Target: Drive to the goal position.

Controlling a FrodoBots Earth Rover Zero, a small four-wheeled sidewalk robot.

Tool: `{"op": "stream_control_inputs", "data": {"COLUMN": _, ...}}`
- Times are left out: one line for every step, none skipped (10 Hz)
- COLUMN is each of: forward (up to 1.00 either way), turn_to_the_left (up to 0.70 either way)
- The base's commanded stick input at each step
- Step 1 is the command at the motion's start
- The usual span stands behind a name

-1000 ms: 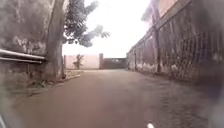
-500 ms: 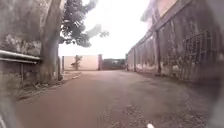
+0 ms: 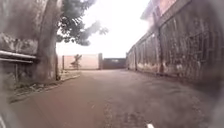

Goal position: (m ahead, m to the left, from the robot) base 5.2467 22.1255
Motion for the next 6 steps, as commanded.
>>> {"op": "stream_control_inputs", "data": {"forward": 0.45, "turn_to_the_left": 0.0}}
{"op": "stream_control_inputs", "data": {"forward": 0.45, "turn_to_the_left": 0.0}}
{"op": "stream_control_inputs", "data": {"forward": 0.45, "turn_to_the_left": -0.03}}
{"op": "stream_control_inputs", "data": {"forward": 0.45, "turn_to_the_left": -0.09}}
{"op": "stream_control_inputs", "data": {"forward": 0.45, "turn_to_the_left": -0.22}}
{"op": "stream_control_inputs", "data": {"forward": 0.45, "turn_to_the_left": -0.19}}
